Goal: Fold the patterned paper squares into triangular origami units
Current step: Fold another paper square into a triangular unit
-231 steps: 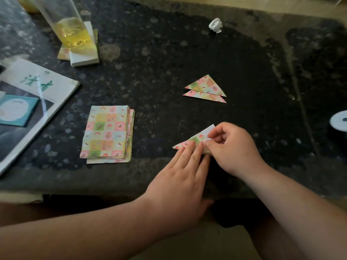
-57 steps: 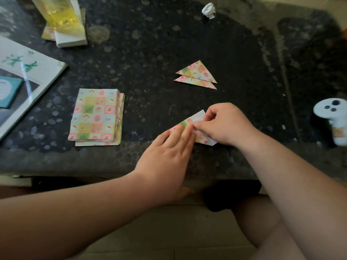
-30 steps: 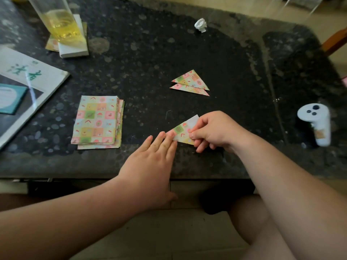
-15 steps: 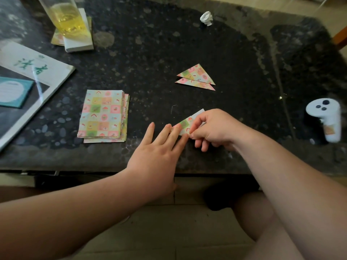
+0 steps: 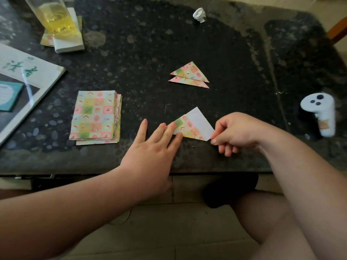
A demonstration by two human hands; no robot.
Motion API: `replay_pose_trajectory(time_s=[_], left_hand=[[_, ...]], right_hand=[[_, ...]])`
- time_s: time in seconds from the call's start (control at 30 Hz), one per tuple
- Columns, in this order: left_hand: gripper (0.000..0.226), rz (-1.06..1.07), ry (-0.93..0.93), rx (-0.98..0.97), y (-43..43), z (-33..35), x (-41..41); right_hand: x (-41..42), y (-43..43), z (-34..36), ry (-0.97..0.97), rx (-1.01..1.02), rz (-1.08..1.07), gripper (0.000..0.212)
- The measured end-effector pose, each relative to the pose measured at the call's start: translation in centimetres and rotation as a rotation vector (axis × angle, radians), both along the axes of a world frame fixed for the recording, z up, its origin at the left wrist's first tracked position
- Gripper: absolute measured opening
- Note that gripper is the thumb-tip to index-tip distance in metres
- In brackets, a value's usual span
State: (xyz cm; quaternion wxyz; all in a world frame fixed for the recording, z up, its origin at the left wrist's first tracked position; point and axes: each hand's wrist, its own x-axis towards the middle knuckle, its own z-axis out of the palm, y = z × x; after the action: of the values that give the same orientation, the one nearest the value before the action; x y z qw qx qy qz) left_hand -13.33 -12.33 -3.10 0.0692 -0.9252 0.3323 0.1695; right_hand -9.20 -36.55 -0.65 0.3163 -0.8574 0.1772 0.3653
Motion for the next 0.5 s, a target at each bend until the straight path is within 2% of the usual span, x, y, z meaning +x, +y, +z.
replay_pose_trajectory(time_s=[0.13,0.3,0.5], left_hand=[[0.114,0.004,0.001,-0.010,-0.4,0.5,0.3],[0.094,-0.014,0.049,-0.051,-1.0,1.9,1.8],[0.089,-0.019,0.103,0.000,-1.9,3.9,3.6]], right_hand=[[-0.3,-1.3,0.6,-0.002,-0.051,0.065,0.008],[0.5,2.1,0.4,-0.067,0.077,0.030,0.013],[1.1,2.5,0.1,0.108,-0.032,-0.015,0.018]])
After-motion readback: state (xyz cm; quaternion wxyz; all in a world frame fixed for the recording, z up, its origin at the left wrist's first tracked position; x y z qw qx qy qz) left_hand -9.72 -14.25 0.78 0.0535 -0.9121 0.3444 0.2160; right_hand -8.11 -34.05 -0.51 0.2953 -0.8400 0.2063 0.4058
